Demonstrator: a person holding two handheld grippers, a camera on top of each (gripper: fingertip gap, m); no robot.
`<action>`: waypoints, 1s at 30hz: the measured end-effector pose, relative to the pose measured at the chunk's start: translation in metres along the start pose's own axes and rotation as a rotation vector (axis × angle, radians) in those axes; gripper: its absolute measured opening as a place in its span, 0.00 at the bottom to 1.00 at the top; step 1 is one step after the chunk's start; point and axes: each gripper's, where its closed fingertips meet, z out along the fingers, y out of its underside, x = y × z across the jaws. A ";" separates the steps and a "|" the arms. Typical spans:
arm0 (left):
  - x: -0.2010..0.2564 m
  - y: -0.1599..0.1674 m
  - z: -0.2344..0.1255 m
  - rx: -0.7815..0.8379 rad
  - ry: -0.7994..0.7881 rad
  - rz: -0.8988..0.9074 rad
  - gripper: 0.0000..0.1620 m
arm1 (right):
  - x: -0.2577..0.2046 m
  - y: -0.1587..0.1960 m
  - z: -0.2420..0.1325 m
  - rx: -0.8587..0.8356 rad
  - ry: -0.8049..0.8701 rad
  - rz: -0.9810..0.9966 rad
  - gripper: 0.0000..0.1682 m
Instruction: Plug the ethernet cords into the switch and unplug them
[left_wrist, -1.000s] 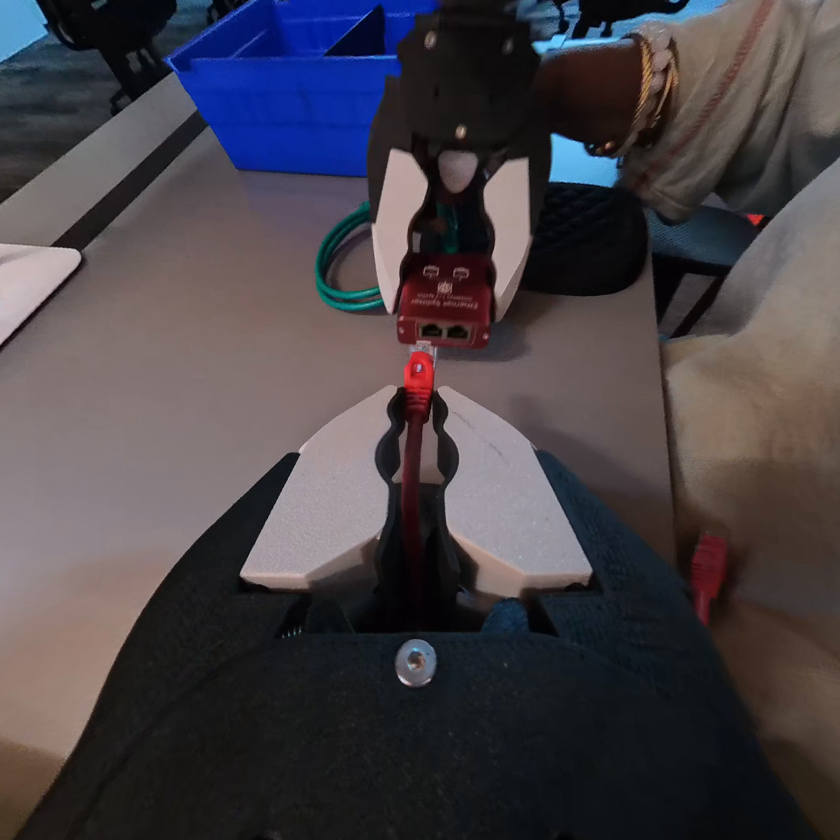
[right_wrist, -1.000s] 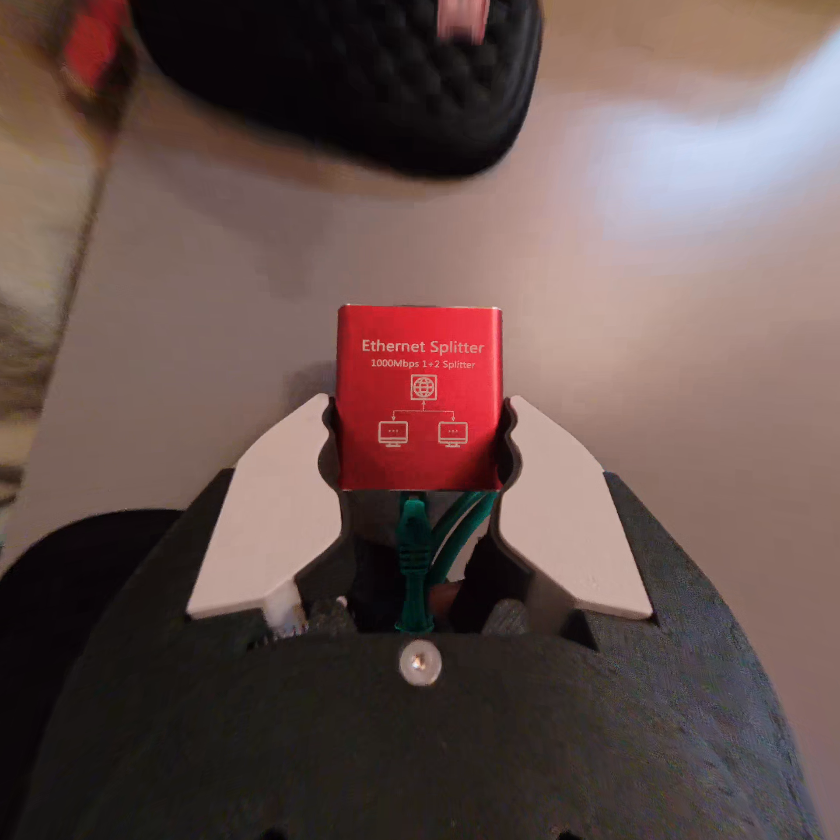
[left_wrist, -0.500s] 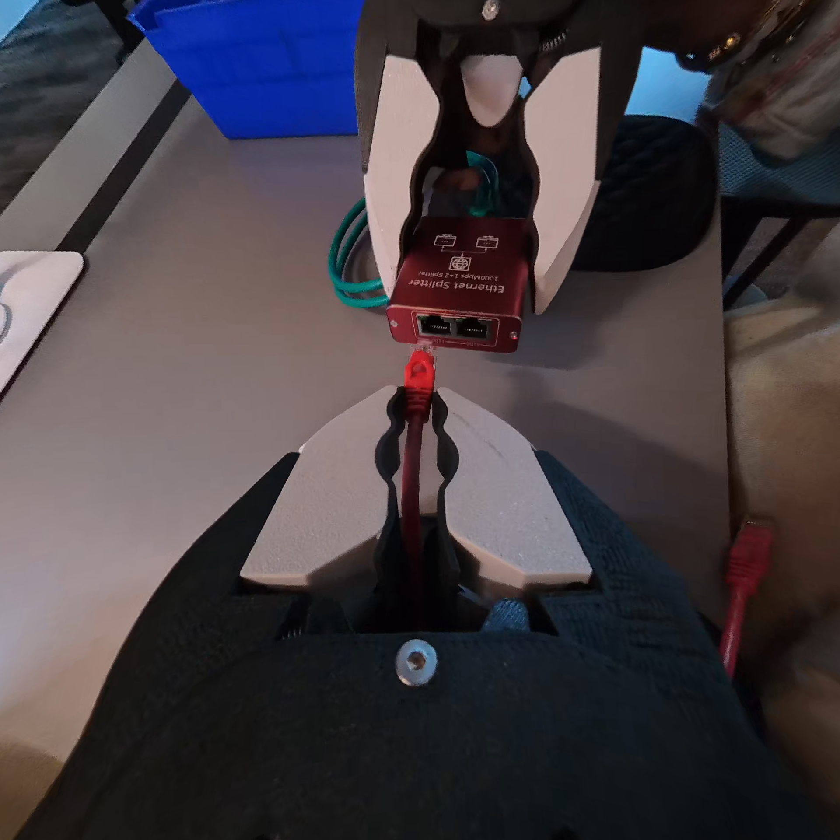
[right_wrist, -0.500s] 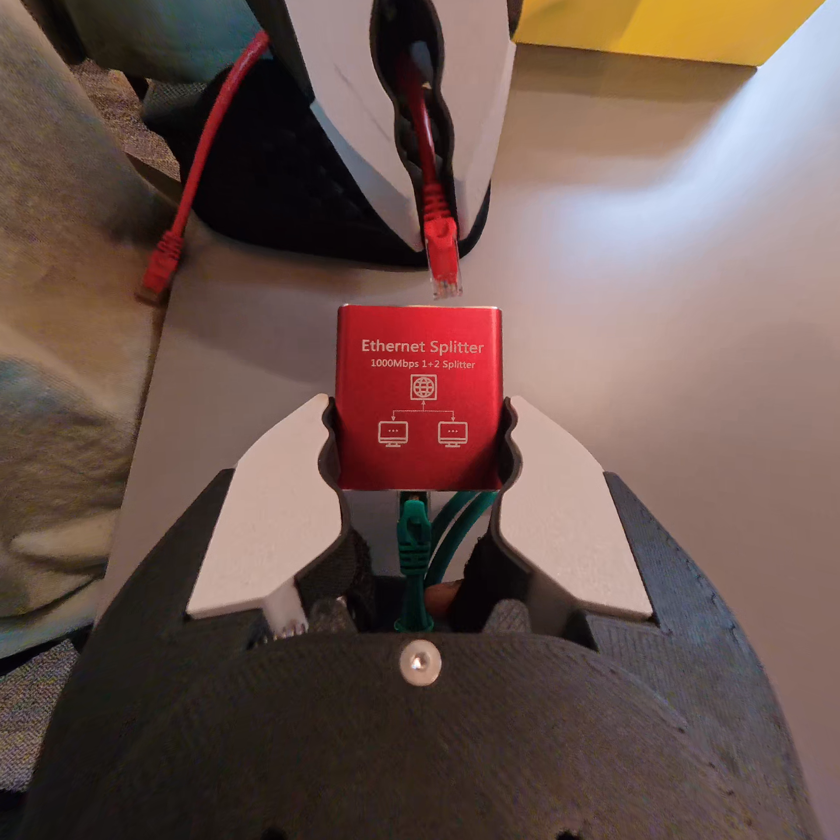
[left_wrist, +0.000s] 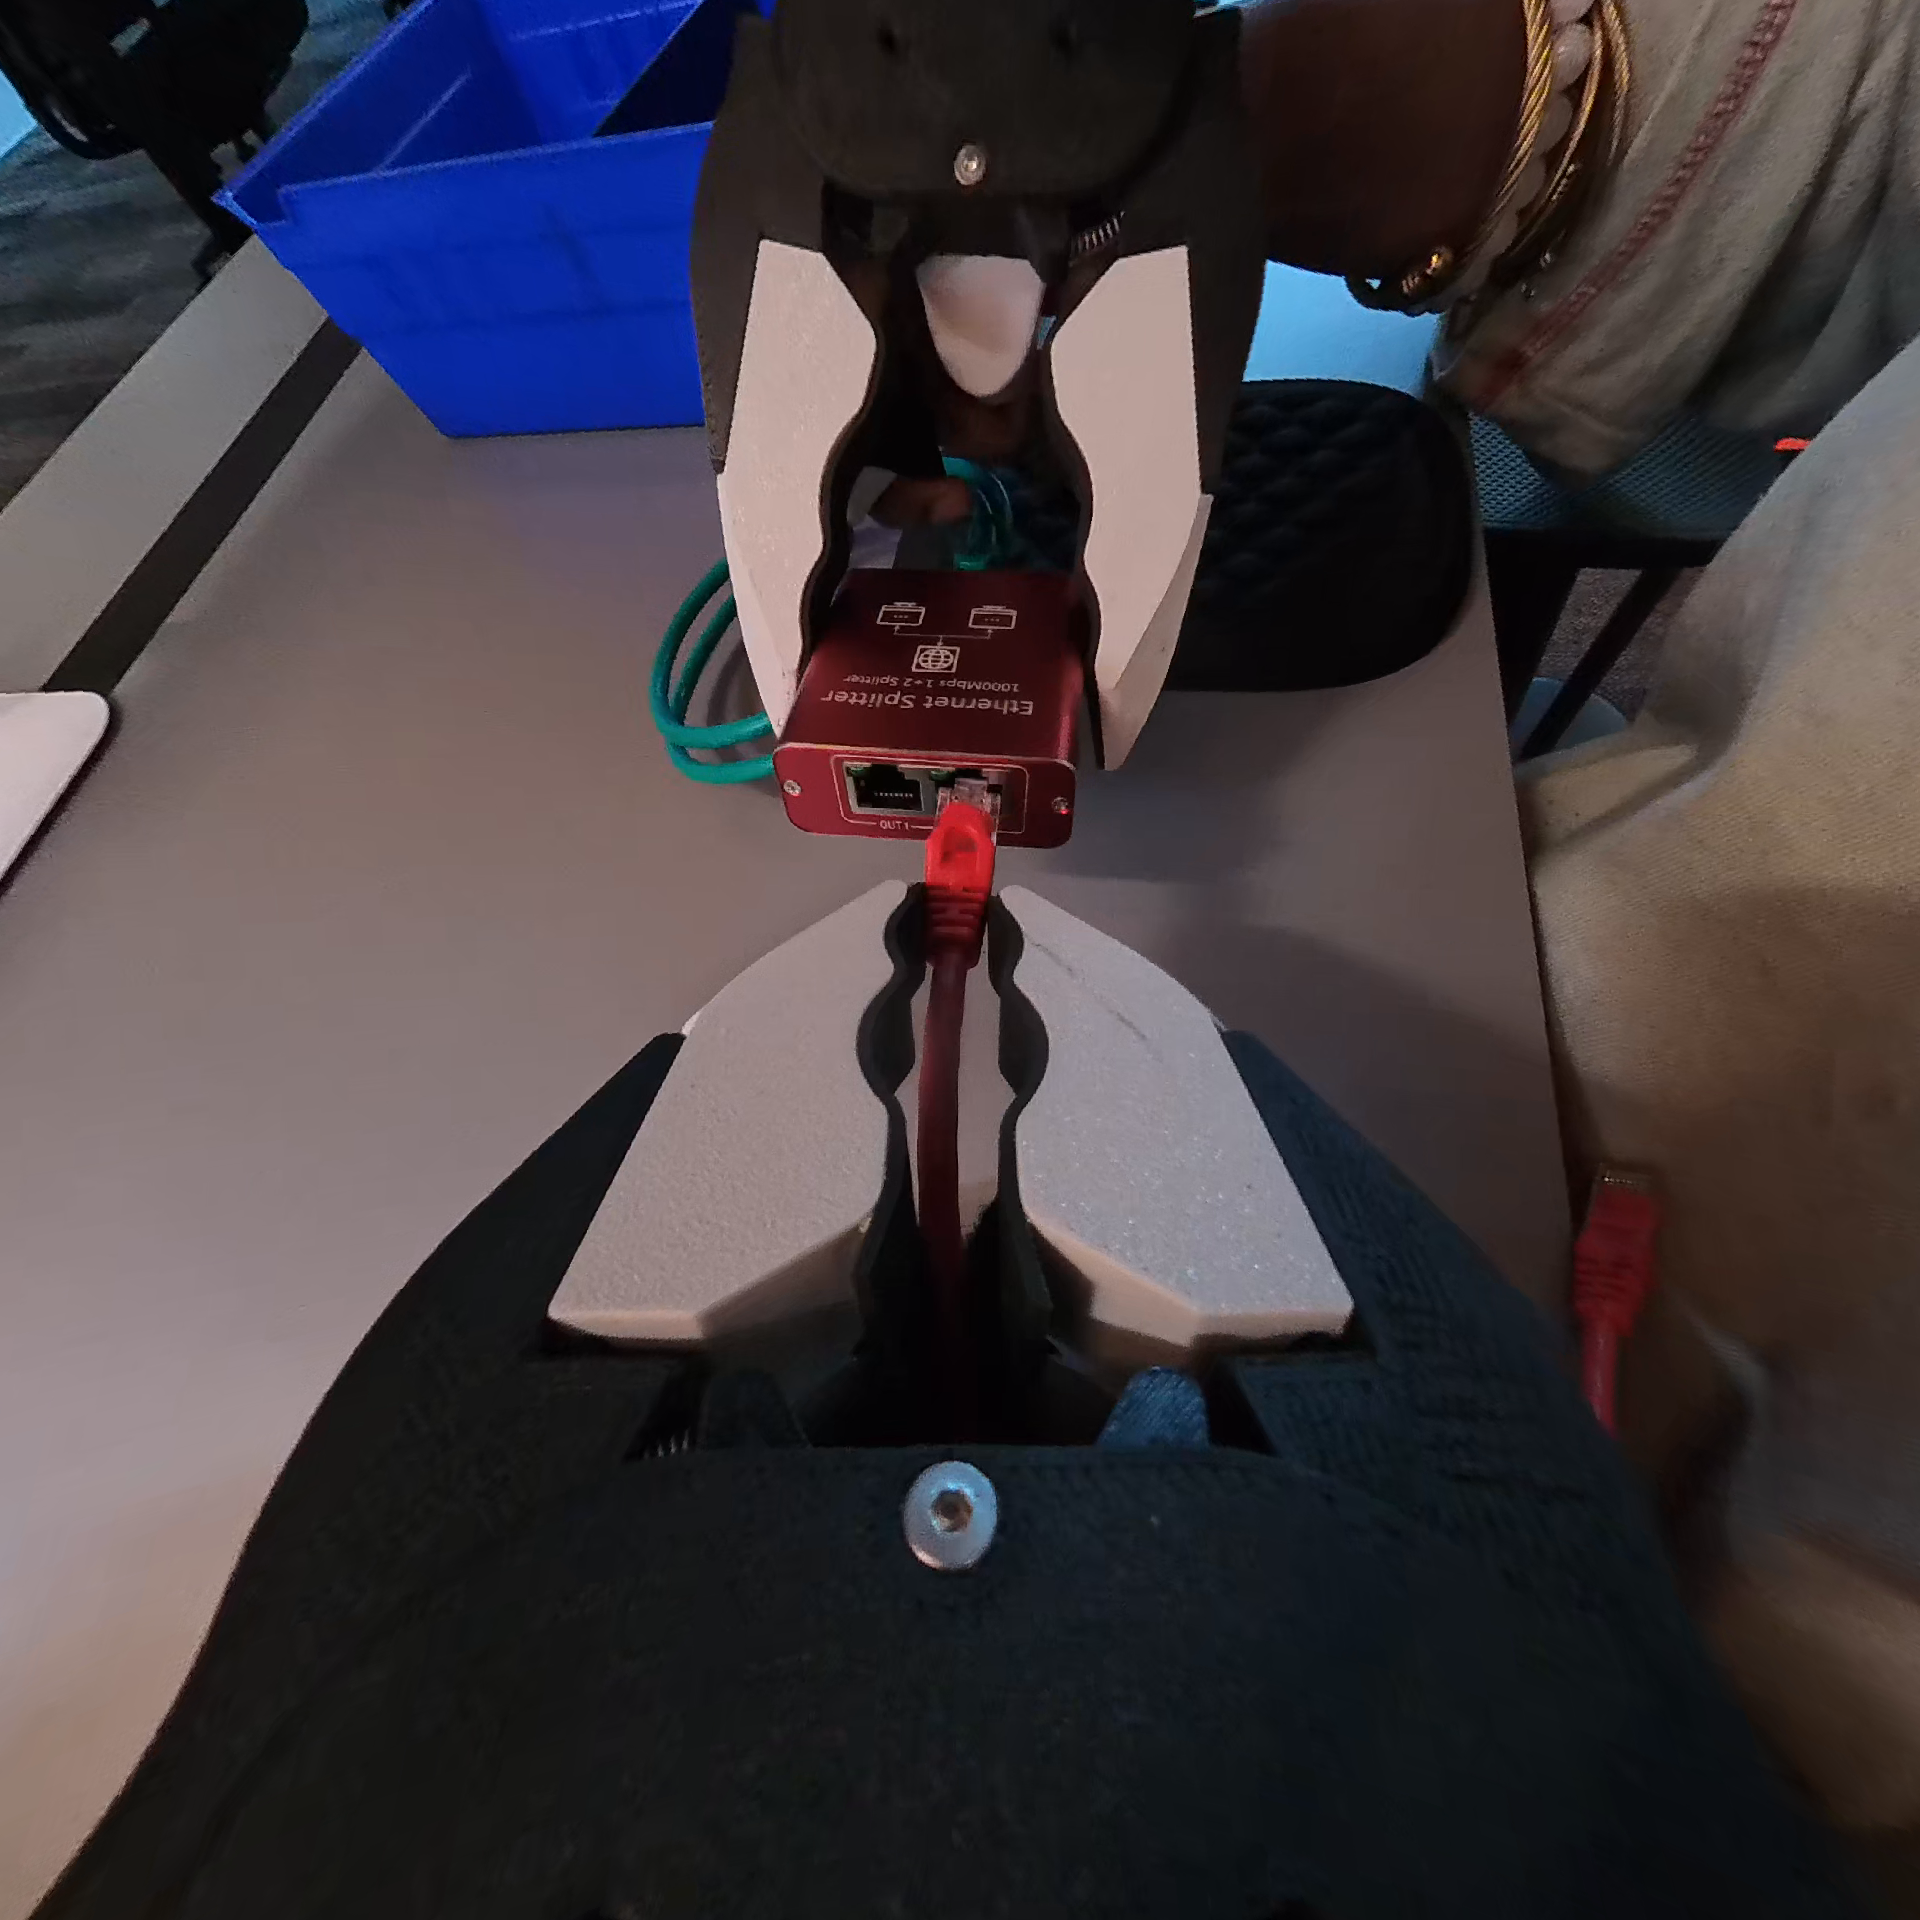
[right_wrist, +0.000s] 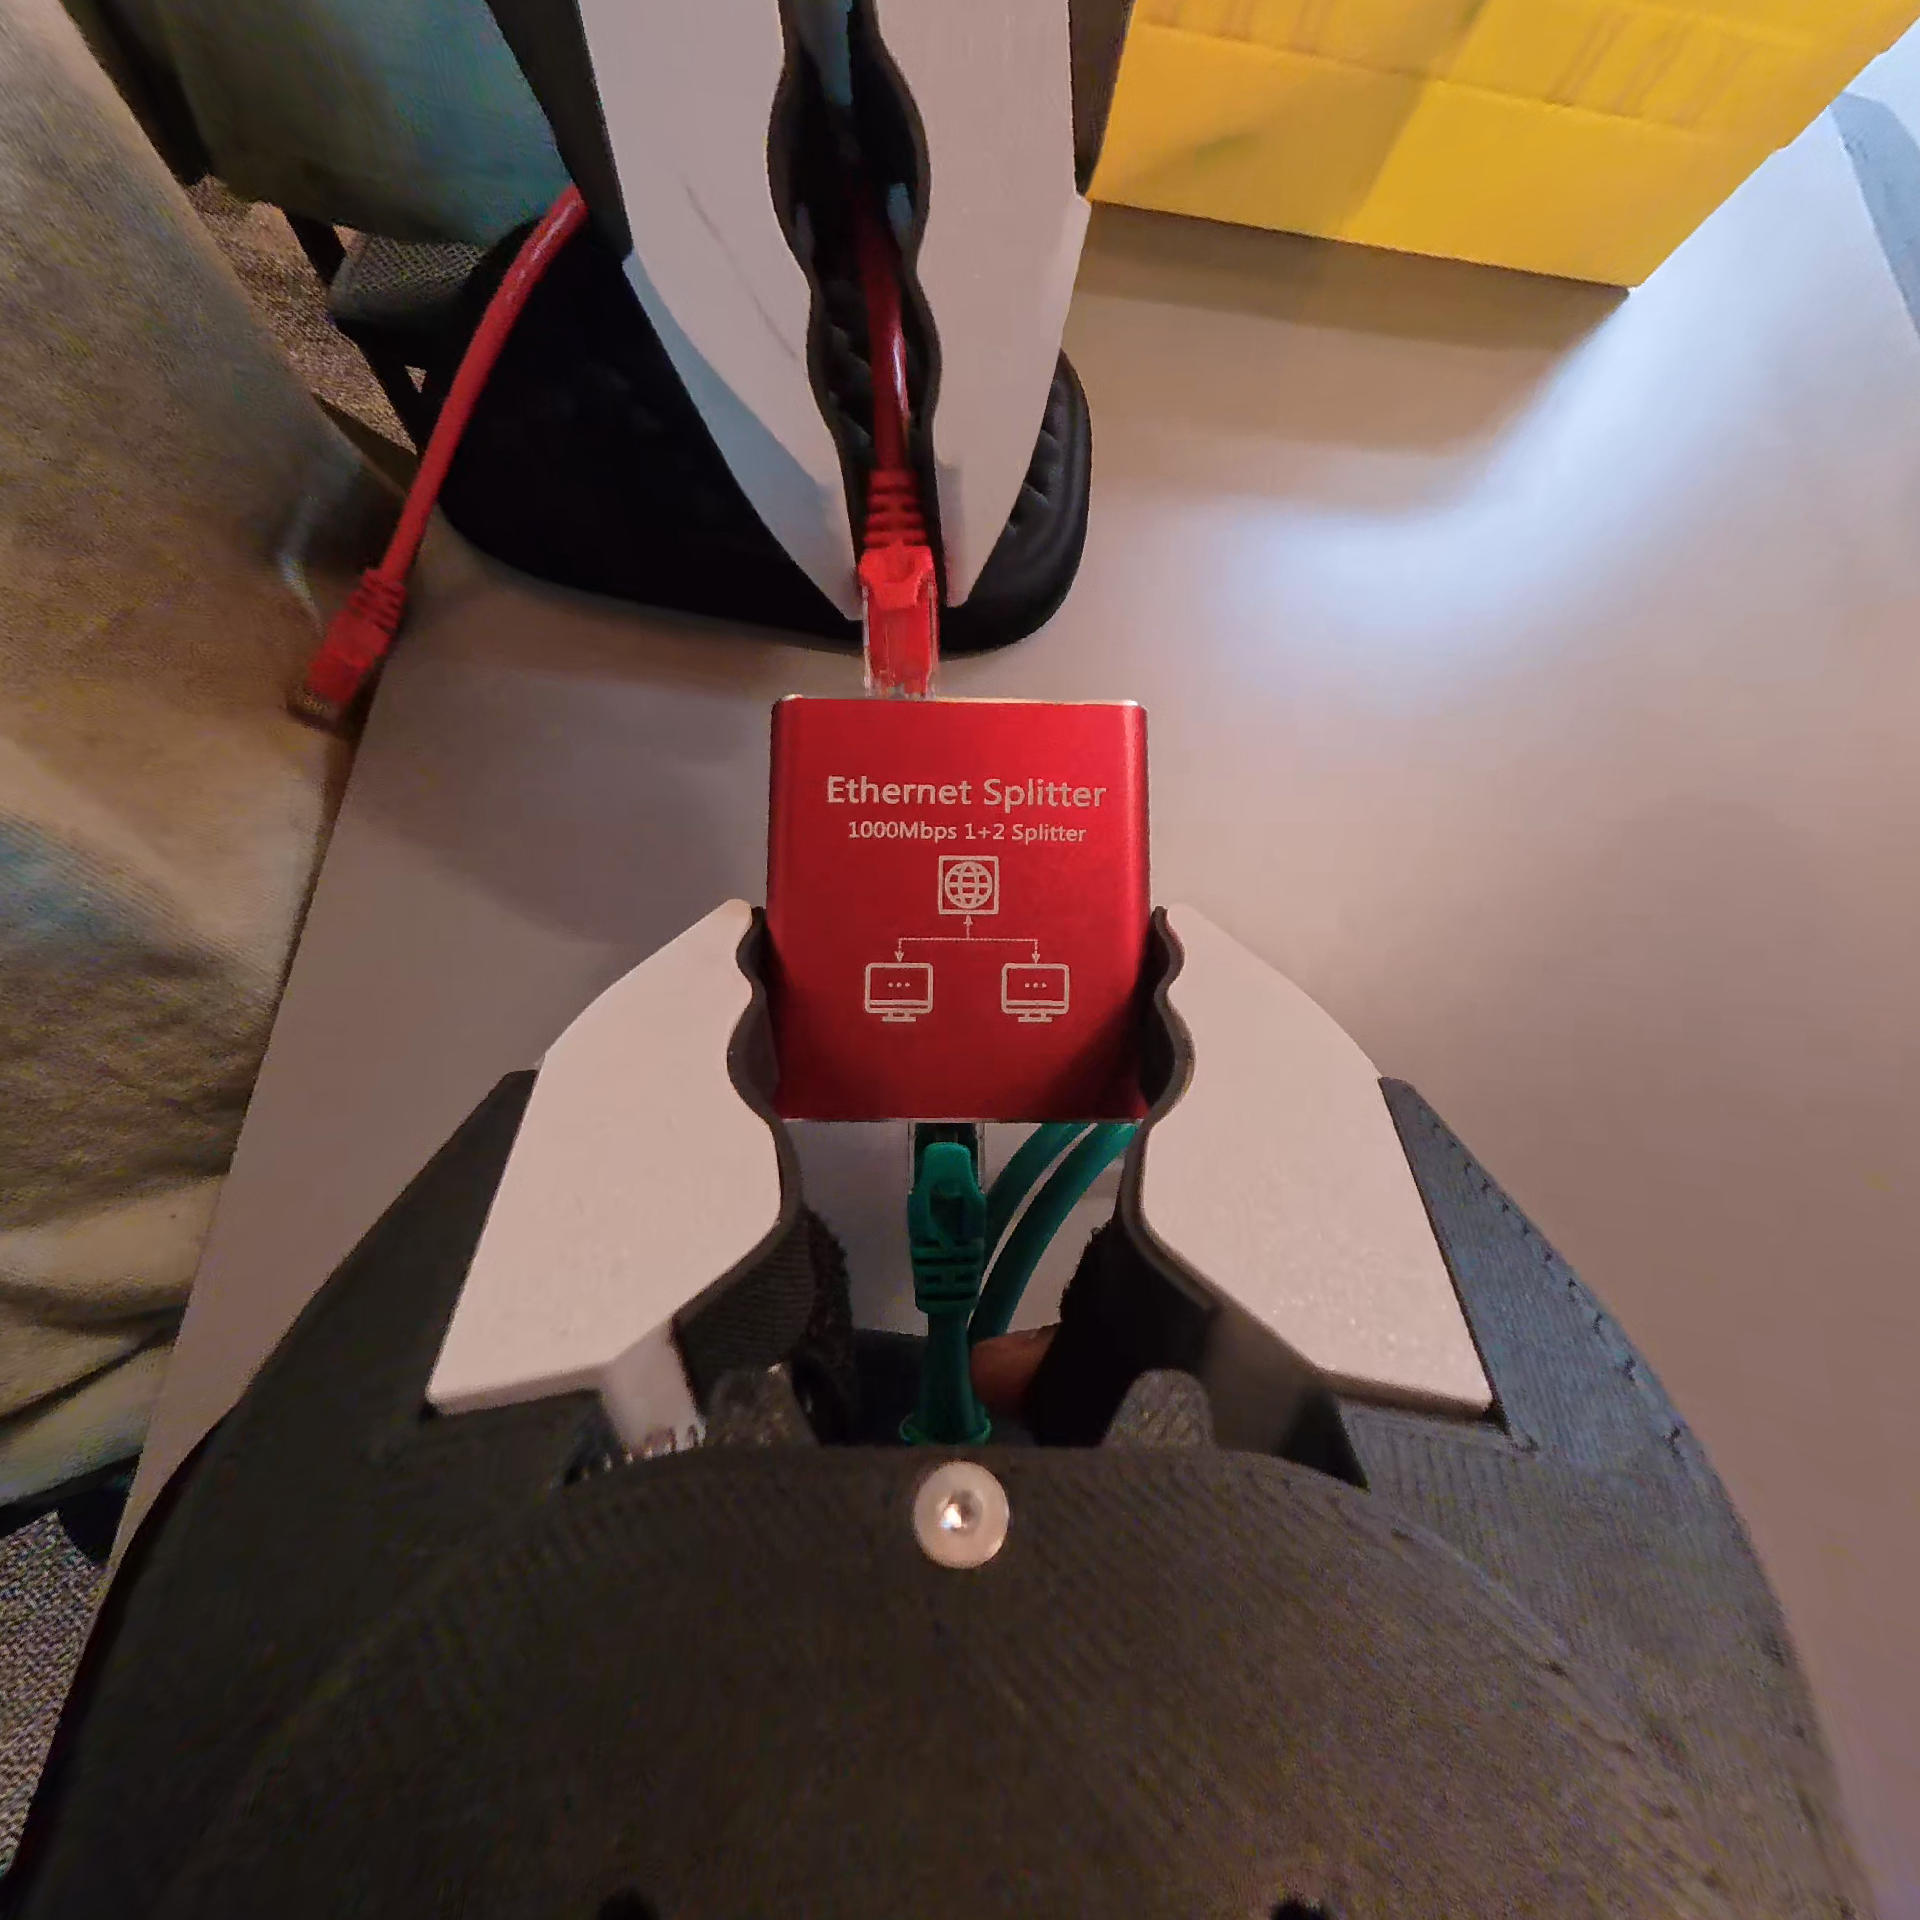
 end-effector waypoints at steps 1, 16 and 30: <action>0.000 0.000 0.000 0.003 0.000 0.001 0.07 | 0.000 0.000 0.000 -0.003 0.001 -0.006 0.41; 0.003 -0.009 0.007 0.027 0.027 0.049 0.07 | 0.000 -0.003 -0.001 -0.027 0.045 -0.045 0.41; -0.053 -0.016 -0.027 0.050 -0.220 -0.043 0.44 | 0.016 0.029 -0.006 -0.207 0.101 -0.007 0.41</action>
